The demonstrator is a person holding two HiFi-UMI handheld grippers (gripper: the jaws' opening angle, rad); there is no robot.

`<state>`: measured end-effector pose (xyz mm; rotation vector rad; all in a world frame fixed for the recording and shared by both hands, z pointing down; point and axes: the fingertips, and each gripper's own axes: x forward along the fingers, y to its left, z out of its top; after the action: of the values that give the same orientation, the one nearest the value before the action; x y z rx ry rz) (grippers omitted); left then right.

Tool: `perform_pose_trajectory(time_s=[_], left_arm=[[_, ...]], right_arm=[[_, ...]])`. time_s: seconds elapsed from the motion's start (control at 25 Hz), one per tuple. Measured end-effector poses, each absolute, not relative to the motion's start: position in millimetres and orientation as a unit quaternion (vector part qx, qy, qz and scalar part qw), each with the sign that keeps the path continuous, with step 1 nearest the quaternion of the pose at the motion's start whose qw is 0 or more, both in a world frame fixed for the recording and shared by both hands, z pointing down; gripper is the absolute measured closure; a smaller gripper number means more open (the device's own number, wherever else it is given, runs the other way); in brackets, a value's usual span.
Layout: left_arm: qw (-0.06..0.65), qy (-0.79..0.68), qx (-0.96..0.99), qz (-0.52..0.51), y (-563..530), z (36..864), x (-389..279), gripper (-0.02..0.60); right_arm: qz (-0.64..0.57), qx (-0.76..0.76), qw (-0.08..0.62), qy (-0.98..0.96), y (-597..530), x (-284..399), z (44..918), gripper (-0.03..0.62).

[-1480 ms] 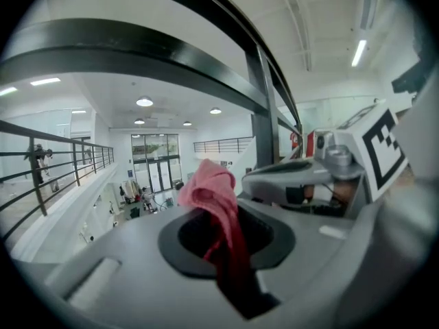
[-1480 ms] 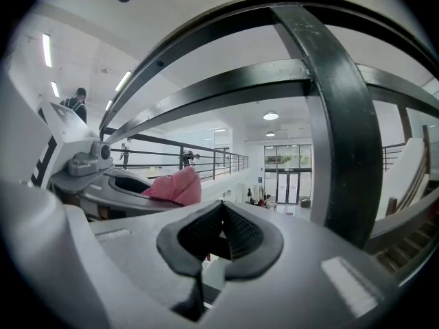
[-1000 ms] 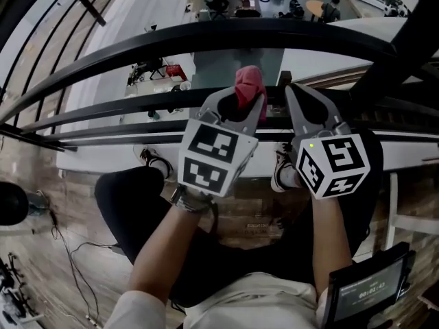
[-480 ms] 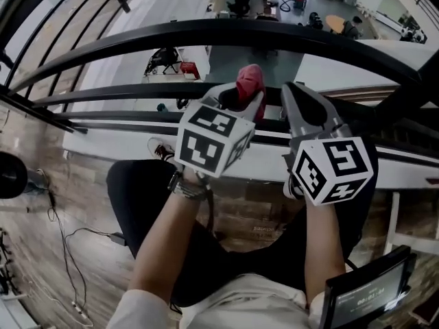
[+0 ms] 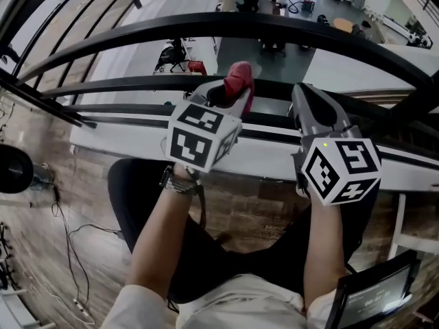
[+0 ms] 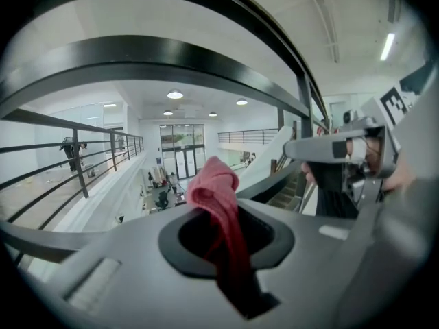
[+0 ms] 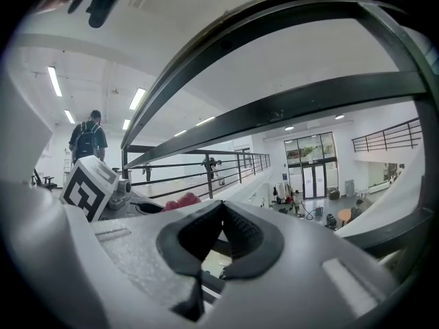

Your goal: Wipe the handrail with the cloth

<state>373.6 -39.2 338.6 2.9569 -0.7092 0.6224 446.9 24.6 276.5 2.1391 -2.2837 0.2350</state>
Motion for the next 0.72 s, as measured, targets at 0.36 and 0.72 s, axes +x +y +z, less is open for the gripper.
perform_pose_trajectory(time_s=[0.36,0.72], left_arm=[[-0.020,-0.266,0.947,0.178,-55,350,332,0.515],[-0.074,-0.325,0.933,0.132,-91,349,278,0.515]], right_arm=[[0.093,0.692,0.018,-0.716,20,411,298,0.592],[0.092,0.718,0.018,-0.689,15,390,305,0.592]])
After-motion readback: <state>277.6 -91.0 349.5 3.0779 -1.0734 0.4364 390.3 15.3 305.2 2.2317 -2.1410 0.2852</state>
